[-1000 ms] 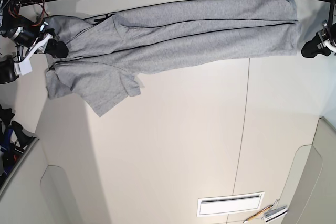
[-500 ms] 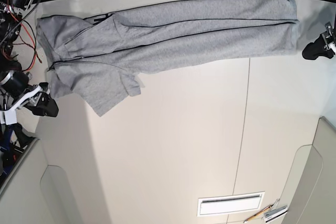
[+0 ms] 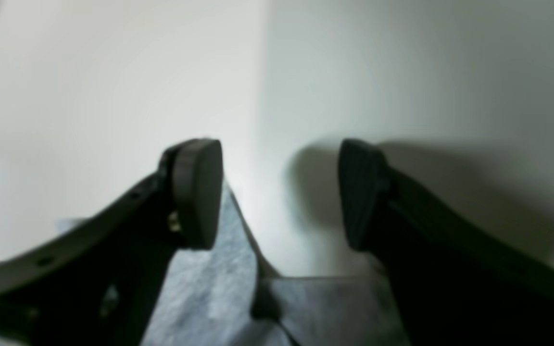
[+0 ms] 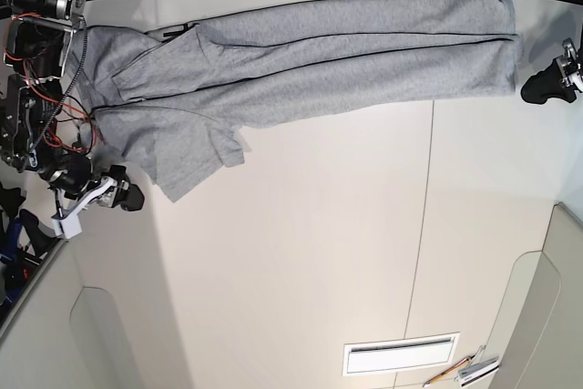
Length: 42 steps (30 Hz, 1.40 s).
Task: Fold the T-shirt properly
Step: 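Grasp the folded strip near the collar with the right gripper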
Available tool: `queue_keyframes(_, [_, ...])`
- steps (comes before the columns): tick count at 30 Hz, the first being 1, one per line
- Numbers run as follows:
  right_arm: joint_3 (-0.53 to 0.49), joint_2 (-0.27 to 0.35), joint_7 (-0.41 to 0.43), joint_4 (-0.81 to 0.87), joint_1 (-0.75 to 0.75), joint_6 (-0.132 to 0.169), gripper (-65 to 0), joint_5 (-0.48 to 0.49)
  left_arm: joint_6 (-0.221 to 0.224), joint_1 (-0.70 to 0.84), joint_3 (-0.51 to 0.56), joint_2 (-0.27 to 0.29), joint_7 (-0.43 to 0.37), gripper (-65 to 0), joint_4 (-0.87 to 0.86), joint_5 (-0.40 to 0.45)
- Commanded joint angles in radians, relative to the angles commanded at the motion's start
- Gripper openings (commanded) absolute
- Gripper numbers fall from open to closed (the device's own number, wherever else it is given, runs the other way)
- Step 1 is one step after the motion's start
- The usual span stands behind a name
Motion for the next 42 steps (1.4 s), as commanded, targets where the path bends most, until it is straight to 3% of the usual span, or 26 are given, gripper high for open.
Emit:
queue_keyframes(5, [-0.1, -0.034, -0.02, -0.004, -0.001, 0.001, -27.4, -0.003, 0.0, 0.0, 0.0, 0.0, 0.0, -36.3, 0.0, 0.0])
queue_keyframes(12, [-0.108, -0.124, -0.08, -0.004, -0.001, 0.002, -27.5, -0.002, 0.0, 0.0, 0.0, 0.005, 0.0, -36.3, 0.0, 0.0])
queue_keyframes(17, [-0.108, -0.138, -0.143, -0.003, -0.001, 0.002, -28.6, 0.001, 0.0, 0.0, 0.0, 0.005, 0.0, -36.3, 0.0, 0.0])
queue_keyframes(19, [-0.108, -0.138, -0.166, -0.003, -0.001, 0.002, -40.0, 0.001, 0.0, 0.0, 0.0, 0.005, 0.0, -36.3, 0.0, 0.0])
queue_keyframes(22, [-0.108, -0.138, -0.179, -0.003, -0.006, 0.001, -63.0, 0.007, 0.0, 0.0, 0.0, 0.005, 0.0, -36.3, 0.0, 0.0])
queue_keyframes(23, [-0.108, -0.138, -0.182, -0.003, -0.009, 0.001, -65.0, 0.011, 0.0, 0.0, 0.0, 0.005, 0.0, -36.3, 0.0, 0.0])
queue_keyframes(28, [-0.108, -0.138, -0.257, 0.052, -0.01, 0.006, -65.0, 0.117, 0.0, 0.0, 0.0, 0.005, 0.0, -36.3, 0.0, 0.0])
queue_keyframes(33, [-0.105, -0.103, -0.359, 0.319, -0.079, 0.008, -65.0, 0.249, 0.0, 0.0, 0.0, -0.001, 0.01, -36.4, 0.0, 0.0])
queue_keyframes(37, [-0.099, -0.065, -0.403, 0.526, -0.161, 0.004, -65.0, 0.283, 0.0, 0.0, 0.0, -0.001, 0.011, -36.4, 0.0, 0.0])
queue_keyframes(42, [-0.084, -0.044, -0.414, 0.668, -0.294, 0.004, -65.0, 0.311, 0.0, 0.0, 0.0, -0.005, 0.024, -36.4, 0.0, 0.0])
